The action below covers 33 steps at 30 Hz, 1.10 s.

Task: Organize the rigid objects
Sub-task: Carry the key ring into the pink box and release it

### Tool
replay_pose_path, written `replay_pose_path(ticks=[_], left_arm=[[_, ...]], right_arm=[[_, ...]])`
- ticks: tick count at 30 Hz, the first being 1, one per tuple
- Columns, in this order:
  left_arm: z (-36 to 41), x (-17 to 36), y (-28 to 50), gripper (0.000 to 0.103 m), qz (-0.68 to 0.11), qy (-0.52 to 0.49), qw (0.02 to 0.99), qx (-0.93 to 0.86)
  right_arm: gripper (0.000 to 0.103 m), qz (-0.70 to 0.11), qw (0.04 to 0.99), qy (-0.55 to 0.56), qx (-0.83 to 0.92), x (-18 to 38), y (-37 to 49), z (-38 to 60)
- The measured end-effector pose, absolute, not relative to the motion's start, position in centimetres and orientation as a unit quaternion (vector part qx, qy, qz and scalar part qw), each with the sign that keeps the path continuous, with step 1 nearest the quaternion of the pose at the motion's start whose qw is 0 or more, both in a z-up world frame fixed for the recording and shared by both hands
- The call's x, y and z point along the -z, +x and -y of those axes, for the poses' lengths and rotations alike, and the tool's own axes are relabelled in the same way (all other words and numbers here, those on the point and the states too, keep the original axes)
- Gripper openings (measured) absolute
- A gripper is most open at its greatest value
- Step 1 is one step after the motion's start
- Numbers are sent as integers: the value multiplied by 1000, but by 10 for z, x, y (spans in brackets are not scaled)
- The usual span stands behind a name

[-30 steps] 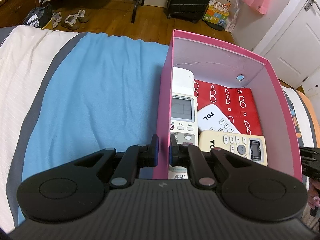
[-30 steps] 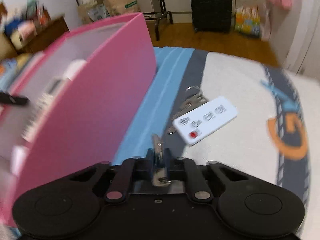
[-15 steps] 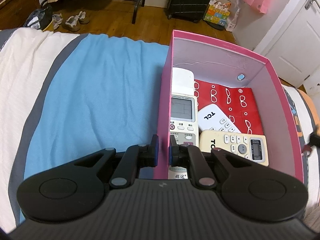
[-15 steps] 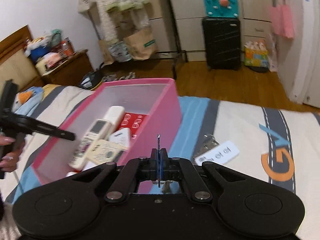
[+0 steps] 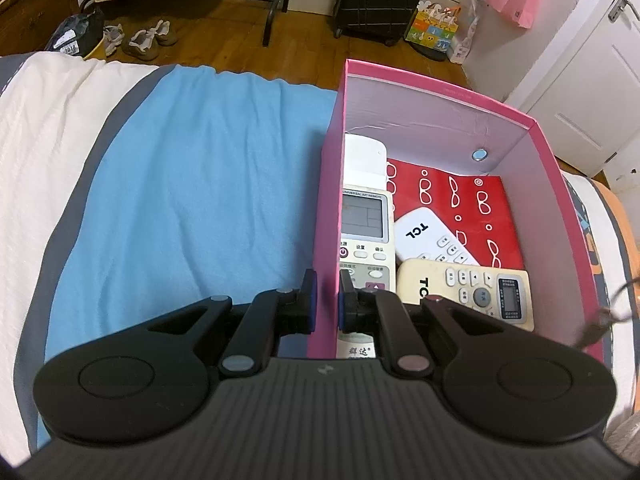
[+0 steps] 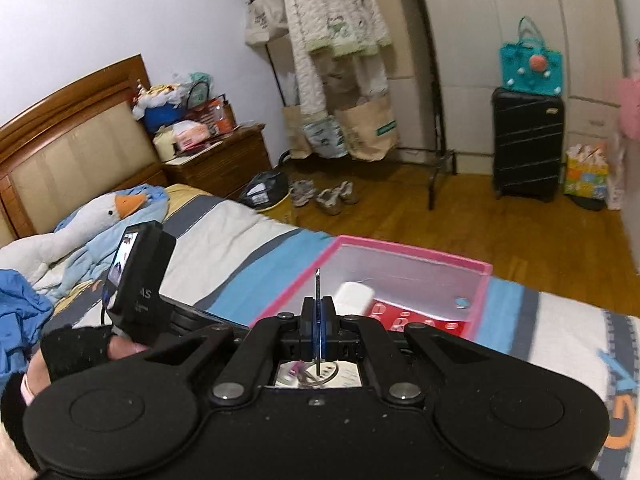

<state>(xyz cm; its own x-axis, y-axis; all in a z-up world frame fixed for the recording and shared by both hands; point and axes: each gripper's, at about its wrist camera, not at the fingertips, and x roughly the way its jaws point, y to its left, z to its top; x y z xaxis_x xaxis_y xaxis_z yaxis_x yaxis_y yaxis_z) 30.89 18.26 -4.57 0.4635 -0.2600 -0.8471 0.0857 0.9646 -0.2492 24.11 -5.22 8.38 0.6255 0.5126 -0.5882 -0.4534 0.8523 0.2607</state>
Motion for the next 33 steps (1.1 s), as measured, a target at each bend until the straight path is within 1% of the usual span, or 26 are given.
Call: replay_pose_path(ticks=[4, 9, 12, 14, 17, 23, 25, 28, 33], left_arm=[[-184, 46, 309, 9, -507, -89, 851, 104], [-184, 47, 309, 9, -507, -86, 851, 107], [-183, 48, 310, 9, -510, -85, 849, 106], [-183, 48, 309, 9, -509, -83, 850, 107], [-183, 48, 310, 9, -509, -86, 849, 108], [-183, 50, 311, 9, -511, -86, 848, 106], [-182, 50, 311, 9, -512, -88, 848, 105], [-181, 50, 311, 9, -512, -84, 848, 102], [-179, 51, 312, 9, -514, -80, 848, 99]], right_arm=[[4, -358, 896, 47, -259, -67, 260, 33], [4, -362, 906, -3, -218, -45, 279, 15], [4, -389, 896, 5, -214, -32, 292, 14], [9, -392, 898, 30, -197, -29, 295, 21], [9, -392, 898, 43, -196, -31, 291, 32], [10, -380, 905, 15, -193, -54, 263, 60], [11, -379, 905, 14, -194, -64, 255, 74], [18, -379, 905, 23, -190, -73, 244, 100], [19, -397, 901, 62, -166, -72, 240, 146]])
